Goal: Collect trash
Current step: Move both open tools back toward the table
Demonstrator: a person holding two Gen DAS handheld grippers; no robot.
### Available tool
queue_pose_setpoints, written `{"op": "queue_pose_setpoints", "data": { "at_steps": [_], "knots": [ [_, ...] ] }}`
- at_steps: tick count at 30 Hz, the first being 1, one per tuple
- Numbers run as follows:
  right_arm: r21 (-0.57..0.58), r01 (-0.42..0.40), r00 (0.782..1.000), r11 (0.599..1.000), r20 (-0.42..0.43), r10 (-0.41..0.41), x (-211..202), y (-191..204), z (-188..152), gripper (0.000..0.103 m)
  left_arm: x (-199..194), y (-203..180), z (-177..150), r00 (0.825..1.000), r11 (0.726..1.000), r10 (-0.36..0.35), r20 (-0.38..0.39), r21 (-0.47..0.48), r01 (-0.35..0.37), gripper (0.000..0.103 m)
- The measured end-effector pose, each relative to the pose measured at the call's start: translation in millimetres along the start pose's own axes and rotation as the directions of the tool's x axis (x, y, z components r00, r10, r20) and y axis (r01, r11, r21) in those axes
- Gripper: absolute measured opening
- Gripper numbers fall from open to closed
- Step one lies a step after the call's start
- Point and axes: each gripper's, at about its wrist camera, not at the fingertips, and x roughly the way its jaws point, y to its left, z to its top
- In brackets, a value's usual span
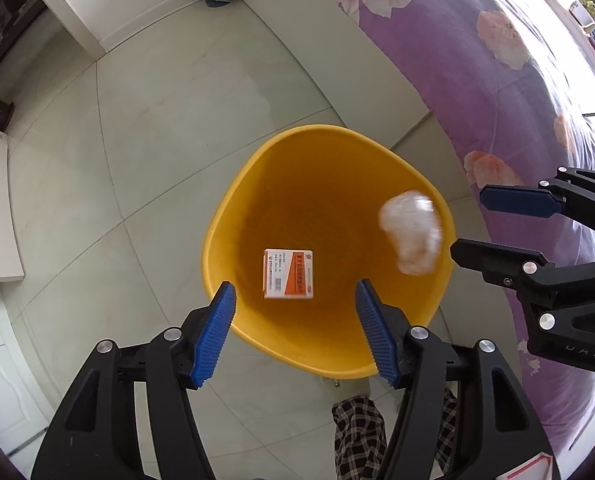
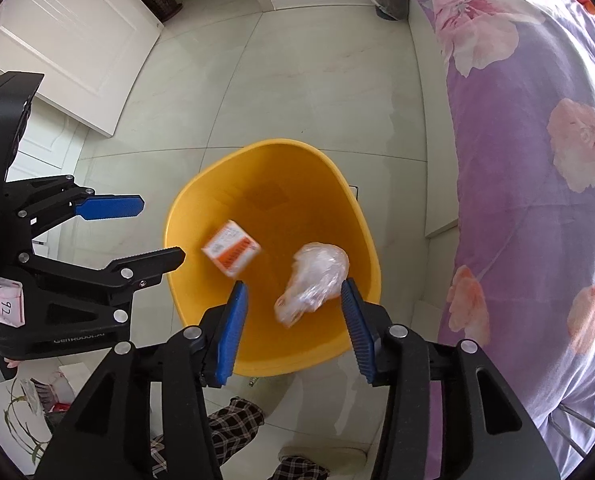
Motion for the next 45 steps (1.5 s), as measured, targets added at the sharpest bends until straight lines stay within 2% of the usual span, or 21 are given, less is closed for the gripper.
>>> {"op": "queue_pose_setpoints", "data": {
  "at_steps": [9, 15, 20, 27, 32, 38, 41, 45],
  "knots": [
    [-0.022, 0.009, 1.000, 1.000, 0.007, -0.008, -1, -5, 4, 0.051, -3, -3, 6, 1.000, 1.000, -0.001, 0.016, -0.010, 0.001, 0.063],
    [-0.020, 0.013, 1.000, 1.000, 0.022, -0.013, -21, 0, 3, 0.051, -23, -6, 6, 1.000, 1.000, 0.006, 0.031, -0.015, -0.005, 0.063],
    [0.005, 0.027, 0.998, 1.000, 0.054, -0.027, -59, 6, -3, 0.051, -56, -14, 6, 0.998, 1.000, 0.018, 0.052, -0.005, -0.018, 0.063],
    [0.103, 0.077, 0.987, 0.992, 0.131, -0.091, -142, 10, -26, 0.051, -125, -37, 1, 0.994, 0.999, 0.026, 0.103, 0.037, -0.030, 0.063],
    [0.198, 0.143, 0.967, 0.970, 0.182, -0.179, -205, 10, -50, 0.051, -175, -66, -3, 0.988, 0.995, 0.005, 0.152, 0.097, -0.020, 0.063],
    [0.339, 0.177, 0.936, 0.924, 0.233, -0.265, -268, 8, -94, 0.051, -219, -107, -7, 0.978, 0.978, -0.033, 0.205, 0.209, -0.011, 0.063],
    [0.399, 0.197, 0.916, 0.895, 0.249, -0.313, -293, 9, -119, 0.051, -237, -132, -13, 0.971, 0.953, -0.059, 0.230, 0.301, -0.013, 0.063],
    [0.504, 0.206, 0.886, 0.839, 0.267, -0.379, -321, 1, -158, 0.051, -254, -166, -21, 0.963, 0.904, -0.113, 0.243, 0.427, -0.002, 0.063]
  ]
}}
